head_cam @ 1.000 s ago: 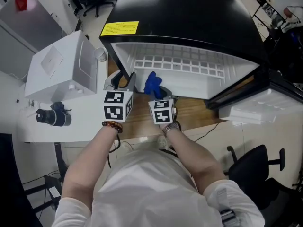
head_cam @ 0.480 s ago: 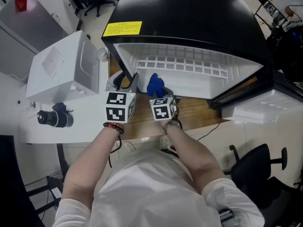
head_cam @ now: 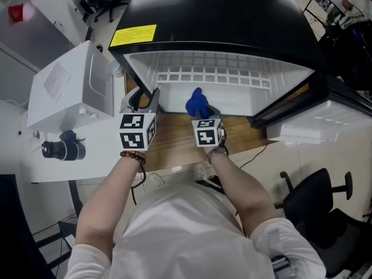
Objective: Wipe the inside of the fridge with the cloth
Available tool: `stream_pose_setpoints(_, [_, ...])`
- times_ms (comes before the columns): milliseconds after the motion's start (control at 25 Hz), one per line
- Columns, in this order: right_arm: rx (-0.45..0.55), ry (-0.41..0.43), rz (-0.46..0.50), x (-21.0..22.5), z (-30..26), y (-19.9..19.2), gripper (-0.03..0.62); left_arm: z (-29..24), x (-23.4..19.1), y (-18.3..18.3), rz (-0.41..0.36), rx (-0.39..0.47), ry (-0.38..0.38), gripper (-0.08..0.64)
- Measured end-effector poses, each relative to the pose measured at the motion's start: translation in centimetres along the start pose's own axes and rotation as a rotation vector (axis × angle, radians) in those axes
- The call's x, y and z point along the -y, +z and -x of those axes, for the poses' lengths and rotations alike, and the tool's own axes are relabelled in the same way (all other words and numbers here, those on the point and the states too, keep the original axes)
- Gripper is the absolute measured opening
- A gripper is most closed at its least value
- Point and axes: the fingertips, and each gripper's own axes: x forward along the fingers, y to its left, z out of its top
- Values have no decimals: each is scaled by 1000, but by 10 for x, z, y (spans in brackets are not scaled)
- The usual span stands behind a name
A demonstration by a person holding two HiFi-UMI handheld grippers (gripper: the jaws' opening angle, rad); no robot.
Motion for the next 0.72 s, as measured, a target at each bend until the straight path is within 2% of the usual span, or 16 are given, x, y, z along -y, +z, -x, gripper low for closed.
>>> stream_pose_setpoints(720, [14,-136,-88,94,32,-18,72,0,-1,-1,15,2,20,158])
